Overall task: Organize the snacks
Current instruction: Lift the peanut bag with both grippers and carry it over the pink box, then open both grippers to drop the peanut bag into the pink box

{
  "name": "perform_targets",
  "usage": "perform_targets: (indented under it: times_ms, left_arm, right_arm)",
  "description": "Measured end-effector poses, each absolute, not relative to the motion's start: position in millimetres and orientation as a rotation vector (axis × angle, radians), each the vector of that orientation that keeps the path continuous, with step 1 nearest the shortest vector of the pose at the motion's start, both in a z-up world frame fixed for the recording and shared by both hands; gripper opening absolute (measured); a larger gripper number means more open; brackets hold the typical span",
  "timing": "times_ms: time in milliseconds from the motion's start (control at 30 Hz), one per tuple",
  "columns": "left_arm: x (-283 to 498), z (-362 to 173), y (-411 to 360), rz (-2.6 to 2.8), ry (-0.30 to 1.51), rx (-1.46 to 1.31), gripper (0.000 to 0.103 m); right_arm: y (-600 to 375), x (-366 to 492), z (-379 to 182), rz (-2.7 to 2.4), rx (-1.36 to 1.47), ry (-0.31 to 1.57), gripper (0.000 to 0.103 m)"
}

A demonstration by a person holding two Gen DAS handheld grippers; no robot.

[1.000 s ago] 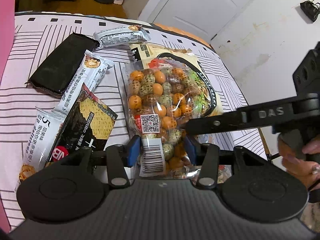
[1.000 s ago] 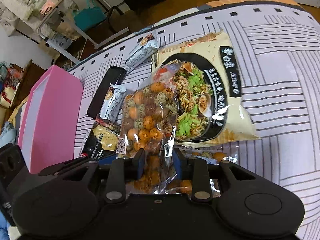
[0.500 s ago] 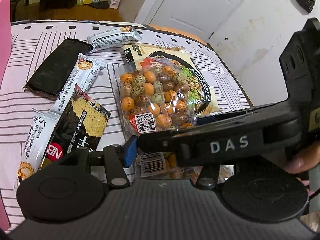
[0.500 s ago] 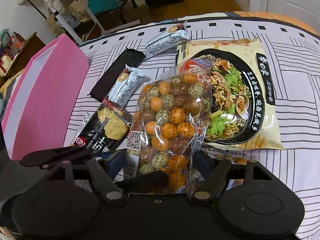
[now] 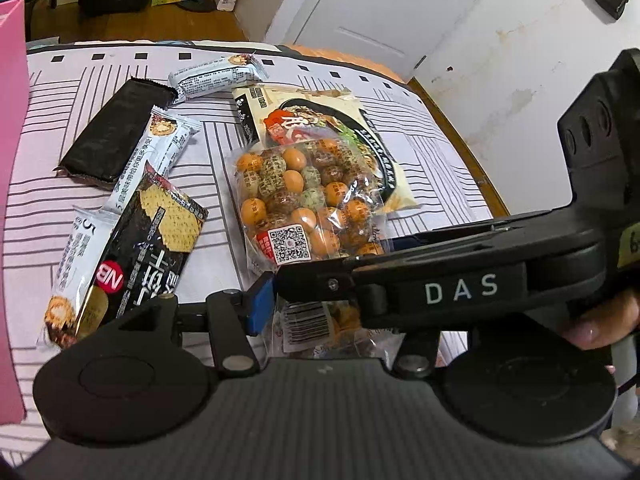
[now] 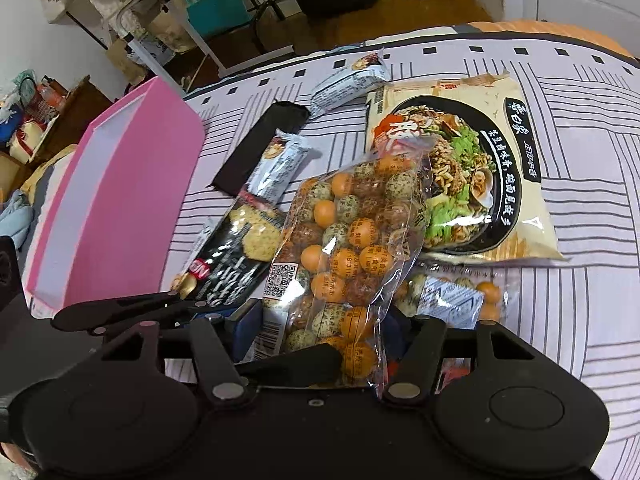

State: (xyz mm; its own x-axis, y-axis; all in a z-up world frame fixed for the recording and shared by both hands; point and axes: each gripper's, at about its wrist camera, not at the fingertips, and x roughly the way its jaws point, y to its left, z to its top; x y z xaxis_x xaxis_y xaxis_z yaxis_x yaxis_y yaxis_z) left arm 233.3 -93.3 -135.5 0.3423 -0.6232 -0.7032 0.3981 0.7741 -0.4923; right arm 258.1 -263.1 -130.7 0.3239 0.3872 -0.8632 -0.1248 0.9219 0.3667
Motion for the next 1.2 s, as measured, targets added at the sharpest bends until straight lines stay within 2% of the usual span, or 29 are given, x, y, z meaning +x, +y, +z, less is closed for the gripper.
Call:
perform_targets:
  times_ms: [633, 933, 1200]
  left_arm:
    - [157, -51, -65, -0.693, 1.014, -0.137, 0.051]
    - [122, -5, -1, -0.656, 0.938, -0.219, 0.051]
    - [115, 18, 71, -0.564, 0.846, -0.275, 0.051]
  right_arm:
    - [-233, 182, -53, 0.442, 0.264, 1.134, 0.065]
    - [-176, 168, -5, 0.532, 0.199, 1.081, 0.065]
    - [-109, 192, 11, 0.656, 0.144, 1.03, 0.065]
